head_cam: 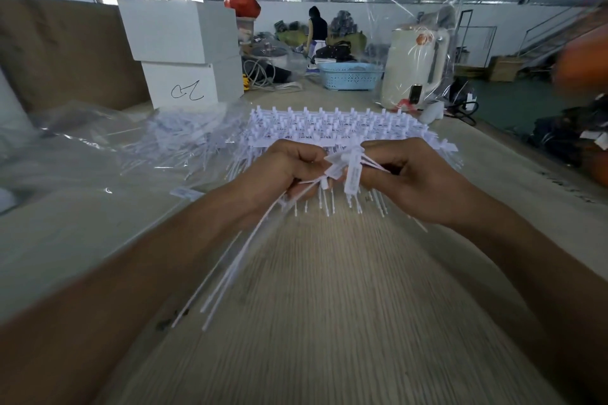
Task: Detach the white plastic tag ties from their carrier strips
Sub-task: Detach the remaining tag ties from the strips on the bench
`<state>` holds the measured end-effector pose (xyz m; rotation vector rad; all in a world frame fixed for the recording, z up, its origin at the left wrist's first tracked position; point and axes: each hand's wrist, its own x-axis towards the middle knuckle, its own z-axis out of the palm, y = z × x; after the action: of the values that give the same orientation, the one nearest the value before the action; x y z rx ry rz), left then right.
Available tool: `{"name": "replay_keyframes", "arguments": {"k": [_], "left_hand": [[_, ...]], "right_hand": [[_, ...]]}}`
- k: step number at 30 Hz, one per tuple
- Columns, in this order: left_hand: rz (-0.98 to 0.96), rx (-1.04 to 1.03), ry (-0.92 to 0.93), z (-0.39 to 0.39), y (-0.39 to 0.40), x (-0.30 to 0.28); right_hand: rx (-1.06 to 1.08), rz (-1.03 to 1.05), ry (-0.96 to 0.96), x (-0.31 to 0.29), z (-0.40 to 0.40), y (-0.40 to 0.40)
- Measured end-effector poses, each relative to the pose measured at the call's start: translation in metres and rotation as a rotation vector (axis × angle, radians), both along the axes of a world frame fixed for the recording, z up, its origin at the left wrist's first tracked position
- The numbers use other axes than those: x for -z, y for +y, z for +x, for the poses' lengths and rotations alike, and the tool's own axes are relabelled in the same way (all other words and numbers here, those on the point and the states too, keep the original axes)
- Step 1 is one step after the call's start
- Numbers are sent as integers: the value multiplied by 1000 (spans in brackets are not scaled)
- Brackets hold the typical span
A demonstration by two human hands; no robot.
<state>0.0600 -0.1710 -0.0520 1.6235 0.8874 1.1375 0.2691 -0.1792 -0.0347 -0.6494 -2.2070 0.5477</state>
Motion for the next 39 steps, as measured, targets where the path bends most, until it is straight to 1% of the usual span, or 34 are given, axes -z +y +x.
{"name": "replay_keyframes", "arguments": {"k": [3, 4, 6, 7, 8, 9, 11, 13, 16, 18, 22, 24, 26, 28, 30, 34, 36, 39], "left_hand": [[15, -7, 72, 0, -2, -1], [37, 12, 126, -2, -4, -3], [85, 70, 317, -7, -9, -7], [110, 93, 422, -10, -11, -8], [134, 97, 487, -12, -11, -8], [147, 77, 502, -12, -11, -7], [180, -18, 451, -10, -10, -6], [214, -74, 403, -7, -11, -7], [244, -85, 379, -3, -11, -9], [261, -76, 373, -1, -12, -9], [318, -98, 329, 1, -14, -9], [331, -115, 265, -1, -13, -9], [368, -113, 254, -1, -13, -9], [408, -145, 302, 0, -11, -6], [408, -219, 358, 2, -8, -3], [305, -309, 518, 1, -4, 1], [294, -338, 520, 1, -3, 2], [315, -332, 423, 3, -3, 0]], "right_hand": [[26, 18, -49, 2, 2, 4], [47, 43, -91, 2, 3, 4], [124, 123, -136, -1, 8, 6], [183, 151, -118, -4, 12, 8], [236, 143, -66, -7, 17, 11], [269, 111, 3, -9, 23, 13], [320, 11, 133, -12, 28, 16], [351, -111, 149, -9, 22, 14], [348, -268, 133, 2, 4, 6], [343, -348, 189, 8, -8, 2], [326, -634, 299, 15, -23, -2], [319, -707, 316, 14, -23, -2], [284, -756, 321, 13, -23, -2], [220, -753, 330, 14, -22, -4], [184, -705, 351, 16, -23, -4], [281, -565, 346, 16, -25, -2], [314, -485, 306, 17, -26, -3], [324, -384, 313, 17, -29, -6]]}}
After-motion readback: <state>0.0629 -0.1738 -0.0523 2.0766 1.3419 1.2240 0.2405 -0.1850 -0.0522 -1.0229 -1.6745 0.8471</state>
